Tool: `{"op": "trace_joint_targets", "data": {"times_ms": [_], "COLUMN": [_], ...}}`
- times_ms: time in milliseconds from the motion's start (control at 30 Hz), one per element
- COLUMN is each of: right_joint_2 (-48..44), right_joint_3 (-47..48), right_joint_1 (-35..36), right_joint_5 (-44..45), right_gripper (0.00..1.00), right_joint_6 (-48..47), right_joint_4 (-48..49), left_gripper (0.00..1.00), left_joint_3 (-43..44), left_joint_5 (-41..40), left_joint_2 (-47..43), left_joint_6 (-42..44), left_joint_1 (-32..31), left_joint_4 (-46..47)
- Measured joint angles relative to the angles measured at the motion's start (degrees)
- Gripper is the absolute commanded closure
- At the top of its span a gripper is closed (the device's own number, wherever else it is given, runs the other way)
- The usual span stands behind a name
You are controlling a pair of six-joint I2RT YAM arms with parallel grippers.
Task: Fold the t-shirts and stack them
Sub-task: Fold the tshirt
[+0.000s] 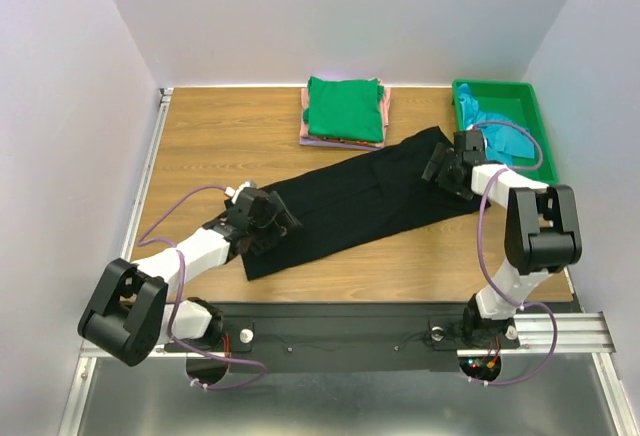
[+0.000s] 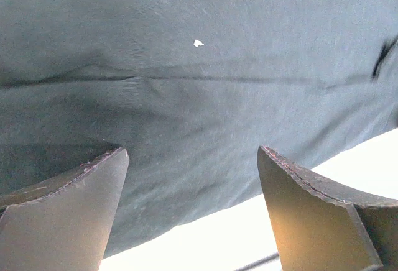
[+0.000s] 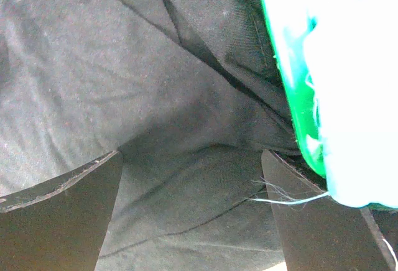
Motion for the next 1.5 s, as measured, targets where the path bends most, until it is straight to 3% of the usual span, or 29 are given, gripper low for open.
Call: {"op": "trace_joint_targets", "data": {"times_ms": [200, 400, 767, 933, 1133, 1267, 1400, 1500], "right_joint_2": [7.7, 11.7, 19.8, 18.6, 6.5, -7.6, -18.2, -17.7], "right_joint_3": [9.0, 14.0, 24.9, 24.4, 19.2, 13.6, 7.3, 5.7], "right_joint_1": [-0.7, -0.5, 2.2, 2.3, 4.2, 13.0, 30.3, 45.9], "right_joint_5": [-7.1, -13.7, -10.6, -10.7, -9.9, -7.1, -2.8, 1.9], "right_gripper": [0.00, 0.00, 0.00, 0.00, 0.00, 0.00, 0.00, 0.00], "right_joint_6": [-8.4, -11.2, -9.9, -10.4, -11.9, -11.6, -8.9, -6.4], "right_joint_4": [-0.4, 0.4, 0.4, -0.5, -5.2, -5.9, -5.0, -5.1], "left_gripper": [0.02, 0.02, 0.02, 0.01, 0.02, 0.02, 0.02, 0.02], "left_joint_3": [-0.3, -4.6, -4.7, 0.3, 8.8, 10.8, 9.7, 7.9], "left_joint_5": [0.9, 2.1, 3.1, -1.7, -12.0, -18.5, -21.4, -21.7], "left_joint_2": [-0.8, -8.9, -11.8, -11.9, -14.8, -16.0, -17.4, -17.4], "left_joint_6": [-3.7, -8.6, -11.5, -11.6, -11.8, -11.0, -7.7, -5.4], "left_joint_1": [-6.4, -10.6, -19.0, -21.2, -19.8, -11.6, -0.8, 4.7], "left_joint_4": [-2.0, -7.0, -13.0, -22.9, -30.4, -34.3, -34.7, -32.4]}}
